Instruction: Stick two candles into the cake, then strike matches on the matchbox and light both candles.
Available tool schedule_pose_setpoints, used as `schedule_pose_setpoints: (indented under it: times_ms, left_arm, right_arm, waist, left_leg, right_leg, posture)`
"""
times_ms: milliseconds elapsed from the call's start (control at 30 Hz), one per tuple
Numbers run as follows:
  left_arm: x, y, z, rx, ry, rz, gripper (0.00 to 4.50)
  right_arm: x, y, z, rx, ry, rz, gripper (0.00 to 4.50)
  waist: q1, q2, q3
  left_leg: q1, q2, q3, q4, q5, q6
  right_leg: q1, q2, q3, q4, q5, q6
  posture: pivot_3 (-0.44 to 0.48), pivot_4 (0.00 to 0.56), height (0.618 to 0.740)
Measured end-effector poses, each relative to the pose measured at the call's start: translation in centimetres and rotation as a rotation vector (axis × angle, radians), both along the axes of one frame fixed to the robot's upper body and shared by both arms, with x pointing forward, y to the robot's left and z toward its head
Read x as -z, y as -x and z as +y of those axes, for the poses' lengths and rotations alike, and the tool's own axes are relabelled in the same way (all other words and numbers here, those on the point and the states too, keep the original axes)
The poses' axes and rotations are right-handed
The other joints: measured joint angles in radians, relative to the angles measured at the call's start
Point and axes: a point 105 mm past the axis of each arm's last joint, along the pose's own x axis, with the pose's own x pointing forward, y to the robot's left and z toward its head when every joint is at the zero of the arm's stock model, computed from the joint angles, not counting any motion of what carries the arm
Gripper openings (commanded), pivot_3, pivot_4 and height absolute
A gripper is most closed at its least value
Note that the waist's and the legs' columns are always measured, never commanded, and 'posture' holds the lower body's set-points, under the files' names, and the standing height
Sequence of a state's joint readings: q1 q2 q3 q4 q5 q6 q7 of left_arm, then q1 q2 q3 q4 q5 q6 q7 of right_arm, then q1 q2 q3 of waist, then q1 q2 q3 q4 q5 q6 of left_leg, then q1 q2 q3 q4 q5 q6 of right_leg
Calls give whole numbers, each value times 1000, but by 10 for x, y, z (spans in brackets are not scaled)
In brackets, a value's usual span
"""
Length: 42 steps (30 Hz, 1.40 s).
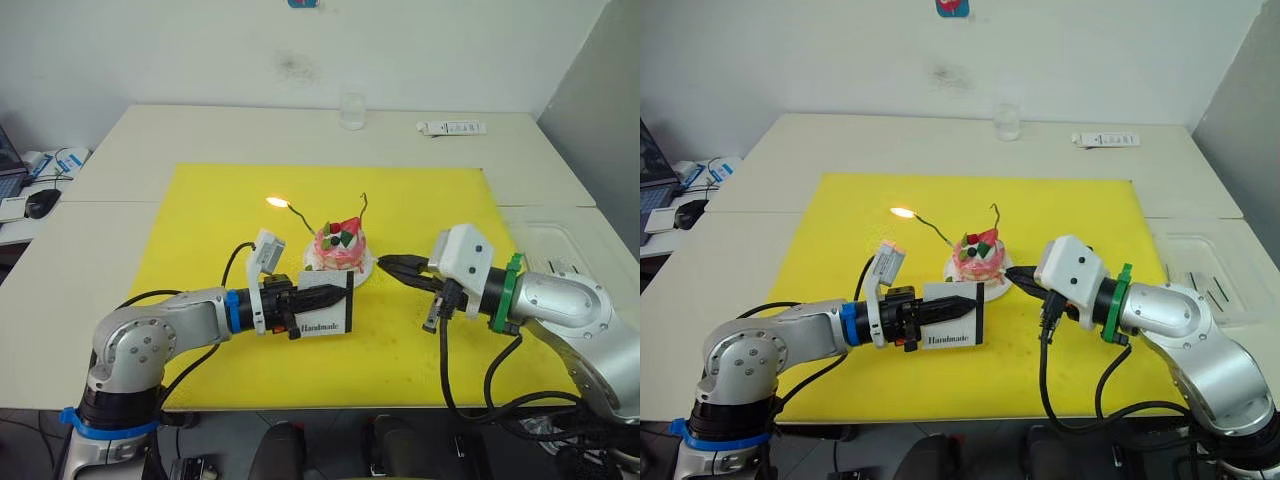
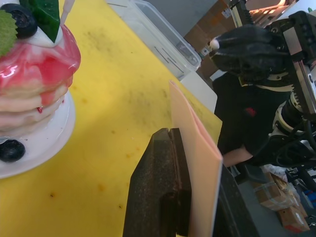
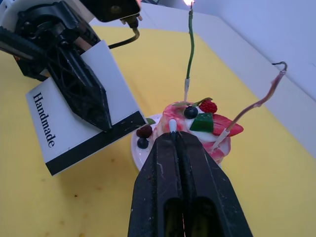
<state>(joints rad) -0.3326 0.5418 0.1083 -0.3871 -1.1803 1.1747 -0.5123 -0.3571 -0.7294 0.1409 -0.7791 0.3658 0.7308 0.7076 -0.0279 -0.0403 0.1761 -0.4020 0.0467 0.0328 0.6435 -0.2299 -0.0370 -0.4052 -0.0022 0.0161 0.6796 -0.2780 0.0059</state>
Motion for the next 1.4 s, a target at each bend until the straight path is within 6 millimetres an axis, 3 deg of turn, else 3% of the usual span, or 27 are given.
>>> schedule_pose_setpoints:
  times_ms: [300, 633, 1400]
  left_arm:
    - [-5, -1, -6, 12, 20, -10, 0]
    - [-5, -2, -5, 11, 19, -8, 0]
    - [0, -1, -8, 27, 0, -4, 0]
  right_arm:
    - [9, -1, 11, -65, 84, -35, 14]
    - [12, -8, 10, -49, 104, -73, 14]
    - [17, -2, 15, -107, 141, -82, 14]
  waist:
    - [0, 0, 0]
    - [0, 0, 0]
    - [0, 0, 0]
  left_leg:
    - [0, 0, 0, 0, 0, 0]
    - [0, 0, 0, 0, 0, 0]
    - [0, 0, 0, 1, 0, 0]
  right_leg:
    - [0, 0, 0, 0, 0, 0]
    - [0, 0, 0, 0, 0, 0]
    - [0, 0, 0, 0, 0, 0]
  posture:
    - [0, 150, 740]
    - [0, 150, 740]
    - [0, 150, 740]
